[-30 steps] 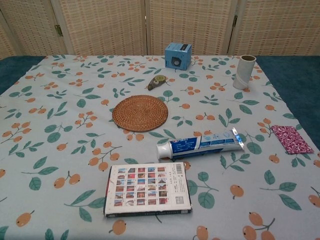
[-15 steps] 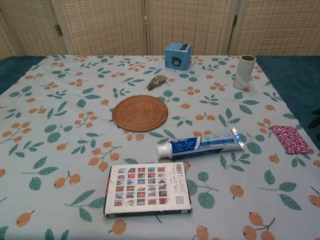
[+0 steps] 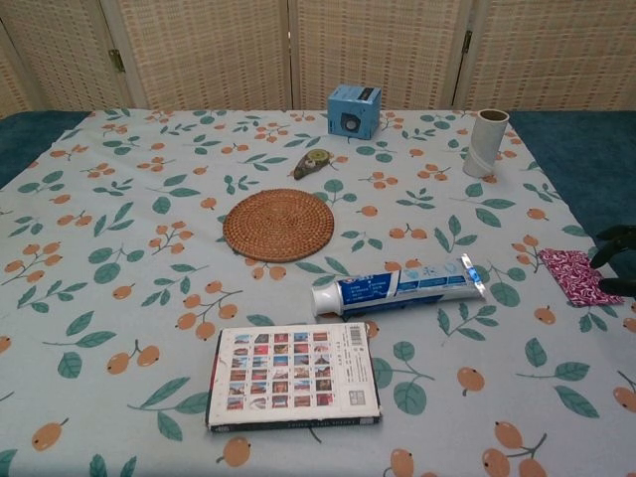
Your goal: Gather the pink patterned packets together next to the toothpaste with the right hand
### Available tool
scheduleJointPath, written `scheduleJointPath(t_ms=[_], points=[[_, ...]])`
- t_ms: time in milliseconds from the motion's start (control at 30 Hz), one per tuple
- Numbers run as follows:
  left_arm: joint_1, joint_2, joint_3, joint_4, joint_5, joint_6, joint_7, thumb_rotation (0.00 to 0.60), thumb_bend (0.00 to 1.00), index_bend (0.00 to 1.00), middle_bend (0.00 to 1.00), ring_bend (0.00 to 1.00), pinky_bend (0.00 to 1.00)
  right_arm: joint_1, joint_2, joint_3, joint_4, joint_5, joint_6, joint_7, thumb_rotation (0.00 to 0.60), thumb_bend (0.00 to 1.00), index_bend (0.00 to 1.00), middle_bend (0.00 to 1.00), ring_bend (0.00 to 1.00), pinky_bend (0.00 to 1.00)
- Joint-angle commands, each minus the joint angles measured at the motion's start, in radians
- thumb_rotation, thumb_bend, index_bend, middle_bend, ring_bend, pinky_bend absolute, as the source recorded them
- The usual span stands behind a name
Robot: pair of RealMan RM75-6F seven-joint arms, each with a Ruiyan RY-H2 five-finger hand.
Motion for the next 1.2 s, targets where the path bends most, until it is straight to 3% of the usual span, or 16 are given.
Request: scheduleJointPath(t_ms=[33,433,1200], points=[[0.0,0.0,0.0,0.0,0.001,0.001,0.0,0.6,0.43,0.27,0.2,0.2,0.0,0.006,-0.006,-0.001,0.005,0.009,0.001,-0.01,0.143,0.22,0.2,0.02,0.0,0.0],[0.004,-0.001,0.002,0.006,-0.001,0.0,-0.003,0.6,0.43,0.28,0.2,0.2,0.0,0.036,-0.047,-0.013,0.022,0.023,-0.004,-0.06,0.14,0.22,0.21,0.02,0.0,0.0],[0.014,-0.005,0.007,0.029,-0.005,-0.001,-0.029,0.6,0.43,0.28,0.2,0.2,0.0,0.098,-0.091,-0.032,-0.064,-0.012,0.008,-0.136,0.138,0.22,0.21,0.02,0.0,0.0]])
